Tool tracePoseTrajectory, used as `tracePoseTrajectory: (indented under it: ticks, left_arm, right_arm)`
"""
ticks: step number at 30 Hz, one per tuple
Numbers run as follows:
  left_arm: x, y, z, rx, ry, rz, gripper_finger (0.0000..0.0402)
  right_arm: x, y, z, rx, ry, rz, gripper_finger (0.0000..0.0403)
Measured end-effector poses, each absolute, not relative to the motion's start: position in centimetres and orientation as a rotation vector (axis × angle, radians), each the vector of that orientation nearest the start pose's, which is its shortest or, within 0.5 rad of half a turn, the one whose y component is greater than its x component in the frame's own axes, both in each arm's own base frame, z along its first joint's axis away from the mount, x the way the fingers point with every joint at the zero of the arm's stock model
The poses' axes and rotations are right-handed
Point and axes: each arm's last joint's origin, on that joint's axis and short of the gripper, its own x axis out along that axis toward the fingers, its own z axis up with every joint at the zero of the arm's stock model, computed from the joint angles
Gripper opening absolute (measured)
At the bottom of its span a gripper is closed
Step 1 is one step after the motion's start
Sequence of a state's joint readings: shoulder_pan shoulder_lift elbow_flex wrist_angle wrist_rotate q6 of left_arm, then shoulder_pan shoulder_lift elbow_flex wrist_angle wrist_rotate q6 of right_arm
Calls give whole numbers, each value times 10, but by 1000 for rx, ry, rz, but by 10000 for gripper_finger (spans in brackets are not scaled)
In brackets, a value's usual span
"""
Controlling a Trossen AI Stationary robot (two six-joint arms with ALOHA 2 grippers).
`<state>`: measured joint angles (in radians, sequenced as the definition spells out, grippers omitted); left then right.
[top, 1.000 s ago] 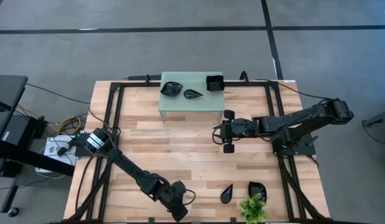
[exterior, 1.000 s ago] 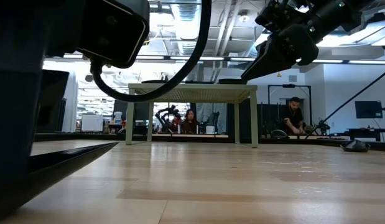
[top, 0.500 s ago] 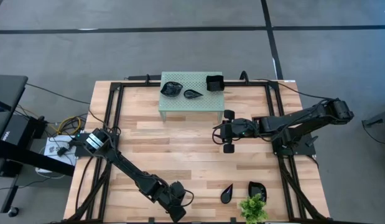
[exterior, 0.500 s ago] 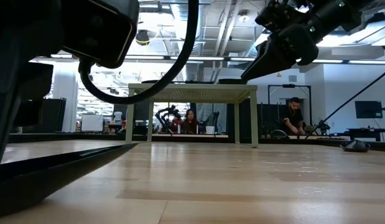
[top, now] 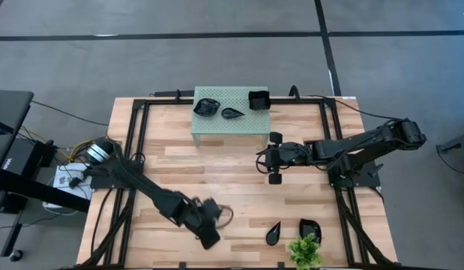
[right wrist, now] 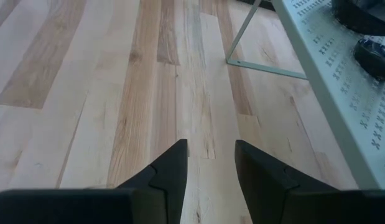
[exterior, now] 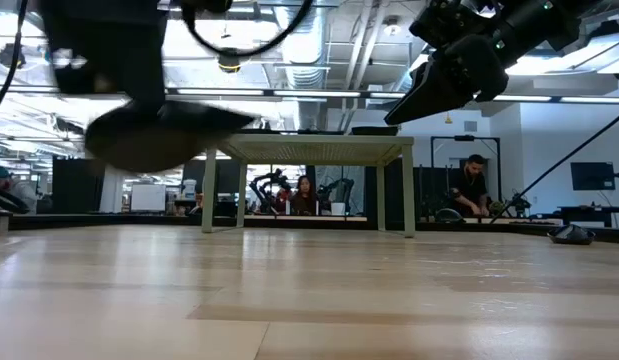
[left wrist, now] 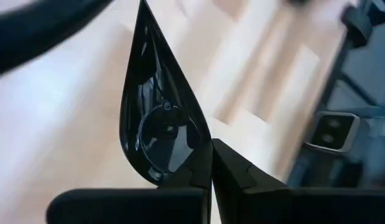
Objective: Pick & Place Mini shaped plates
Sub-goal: Stack the drop-shaped plate on top of the other drop-shaped plates on the shelf
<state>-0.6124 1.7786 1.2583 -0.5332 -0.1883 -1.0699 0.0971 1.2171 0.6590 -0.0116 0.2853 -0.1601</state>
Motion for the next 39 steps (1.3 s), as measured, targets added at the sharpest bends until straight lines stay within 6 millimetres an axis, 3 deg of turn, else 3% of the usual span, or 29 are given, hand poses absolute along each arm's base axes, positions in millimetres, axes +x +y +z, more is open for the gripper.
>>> tracePoseTrajectory:
  ticks: [6,11,16,20,31,39]
  left_arm:
    - [297,-145,264,-175,826,261,4]
    - [301,-71,303,133,736,342,4]
    - [314,10,314,366,739,451,4]
    - [326,53,304,380,759,380,4]
    - [345,78,271,474,861,325,5]
    - [344,93,267,455,875,365,5]
  right_arm:
    - [248,16,221,-270,577,-136,128]
    - [248,16,220,-270,577,-136,128]
    - [248,16,220,-270,578,-136,128]
    - [248,16,220,-271,581,-136,128]
    - [247,16,219,-272,594,-135,128]
    - [247,16,218,-257,604,-139,128]
